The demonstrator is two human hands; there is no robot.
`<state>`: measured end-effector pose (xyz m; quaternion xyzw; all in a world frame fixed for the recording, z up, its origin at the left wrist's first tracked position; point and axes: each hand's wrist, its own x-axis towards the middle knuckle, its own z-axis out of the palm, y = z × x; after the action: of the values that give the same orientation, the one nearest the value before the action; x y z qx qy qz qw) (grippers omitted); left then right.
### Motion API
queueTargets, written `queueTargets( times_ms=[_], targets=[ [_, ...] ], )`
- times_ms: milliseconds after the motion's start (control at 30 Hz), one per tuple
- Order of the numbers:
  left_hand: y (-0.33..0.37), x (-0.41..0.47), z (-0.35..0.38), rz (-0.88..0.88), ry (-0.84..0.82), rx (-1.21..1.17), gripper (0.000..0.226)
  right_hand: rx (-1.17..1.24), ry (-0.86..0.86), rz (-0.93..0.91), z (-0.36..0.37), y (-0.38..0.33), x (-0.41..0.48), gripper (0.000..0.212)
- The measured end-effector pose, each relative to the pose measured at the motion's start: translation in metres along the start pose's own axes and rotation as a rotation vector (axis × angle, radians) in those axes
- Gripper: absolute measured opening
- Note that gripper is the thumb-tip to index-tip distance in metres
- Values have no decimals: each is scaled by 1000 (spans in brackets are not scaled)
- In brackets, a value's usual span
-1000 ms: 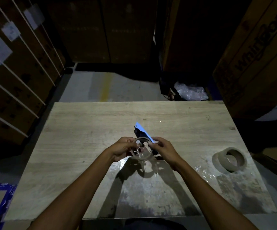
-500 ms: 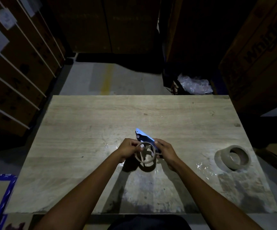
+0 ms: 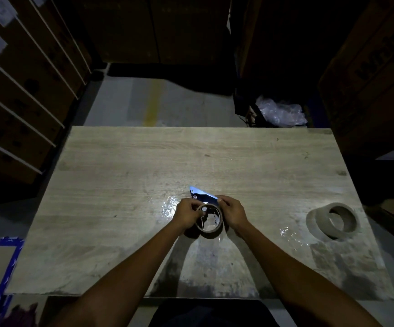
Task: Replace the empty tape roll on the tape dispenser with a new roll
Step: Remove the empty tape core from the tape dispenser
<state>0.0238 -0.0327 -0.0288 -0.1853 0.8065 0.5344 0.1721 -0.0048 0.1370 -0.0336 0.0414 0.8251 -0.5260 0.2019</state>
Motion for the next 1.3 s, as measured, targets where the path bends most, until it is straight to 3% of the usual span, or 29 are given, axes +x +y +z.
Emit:
queueTargets(
  times_ms=[133,267,433,500,567,667,800,1000,1133,1300],
  targets=[
    [-1,1,7,-18,47,-2,18,-91,47,16,-4,-5,-3,23],
    [2,-1,14,-55,92,-5,19,-245,224,-34,-6,-14,-18,31],
    [0,-2,18,-125,140,-149,19,-409,171,95,7,-15,-49,80],
    [-2,-3,20,-149,150,-190,18,-408,183,184,14,-11,-58,89],
    [-6,-5,22,-166,159,-216,17,-313,186,285,21,-8,-61,80],
    [-9,-9,19,-177,130,-275,20,172,207,468,30,2,-51,64],
    [-9,-13,9,-166,-6,-362,23,488,248,467,35,22,-36,48],
    [-3,-14,2,-171,-57,-359,19,536,322,464,26,7,-45,38],
    [1,-15,3,-161,-53,-343,13,405,365,388,24,0,-51,24],
    [7,-17,2,-169,-66,-346,12,285,325,316,21,-11,-58,26]
  ],
)
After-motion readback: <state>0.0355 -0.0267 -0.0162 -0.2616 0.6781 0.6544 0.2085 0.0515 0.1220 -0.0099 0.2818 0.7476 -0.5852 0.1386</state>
